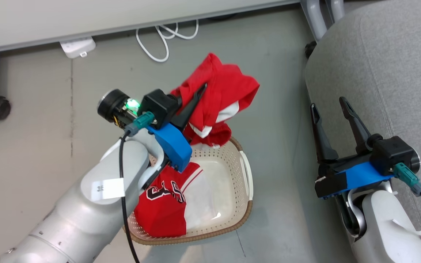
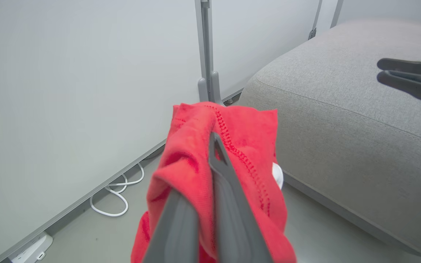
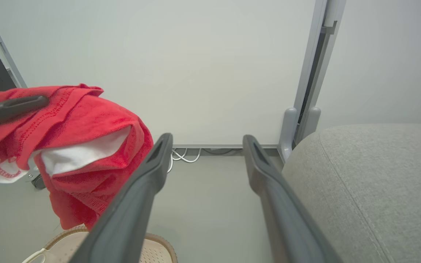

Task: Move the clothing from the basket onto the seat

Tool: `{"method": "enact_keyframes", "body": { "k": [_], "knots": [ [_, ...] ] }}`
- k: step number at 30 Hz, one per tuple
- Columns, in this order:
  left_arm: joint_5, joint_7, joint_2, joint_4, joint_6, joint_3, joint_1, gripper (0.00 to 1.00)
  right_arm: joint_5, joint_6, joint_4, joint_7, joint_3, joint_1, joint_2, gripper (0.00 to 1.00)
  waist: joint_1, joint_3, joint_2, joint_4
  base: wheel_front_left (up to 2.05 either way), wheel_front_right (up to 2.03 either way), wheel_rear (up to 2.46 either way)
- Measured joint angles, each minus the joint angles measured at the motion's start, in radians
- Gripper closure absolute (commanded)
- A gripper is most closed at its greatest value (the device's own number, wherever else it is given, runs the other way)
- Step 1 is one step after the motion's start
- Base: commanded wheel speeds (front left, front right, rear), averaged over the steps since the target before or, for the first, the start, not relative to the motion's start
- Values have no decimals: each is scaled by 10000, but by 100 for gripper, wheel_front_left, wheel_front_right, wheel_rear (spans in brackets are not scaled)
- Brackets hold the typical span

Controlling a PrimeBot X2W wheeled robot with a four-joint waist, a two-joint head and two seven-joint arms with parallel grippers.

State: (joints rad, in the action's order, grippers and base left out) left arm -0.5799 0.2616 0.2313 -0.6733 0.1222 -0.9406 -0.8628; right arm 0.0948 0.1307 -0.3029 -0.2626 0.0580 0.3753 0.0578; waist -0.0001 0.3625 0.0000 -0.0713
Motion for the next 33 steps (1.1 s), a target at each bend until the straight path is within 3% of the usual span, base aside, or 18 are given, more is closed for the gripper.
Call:
{"method": "enact_keyframes", "body": {
  "k": [11, 33],
  "knots": [
    [865, 0, -48, 1243, -38, 1164, 109, 100, 35, 0, -196, 0, 4, -407, 8, 0, 0, -1029, 0, 157, 0, 0, 0],
    [978, 0, -334, 1453, 19, 1292, 511, 100, 73, 0, -305, 0, 48, -1250, -13, 0, 0, -2631, 0, 557, 0, 0, 0]
  ]
}}
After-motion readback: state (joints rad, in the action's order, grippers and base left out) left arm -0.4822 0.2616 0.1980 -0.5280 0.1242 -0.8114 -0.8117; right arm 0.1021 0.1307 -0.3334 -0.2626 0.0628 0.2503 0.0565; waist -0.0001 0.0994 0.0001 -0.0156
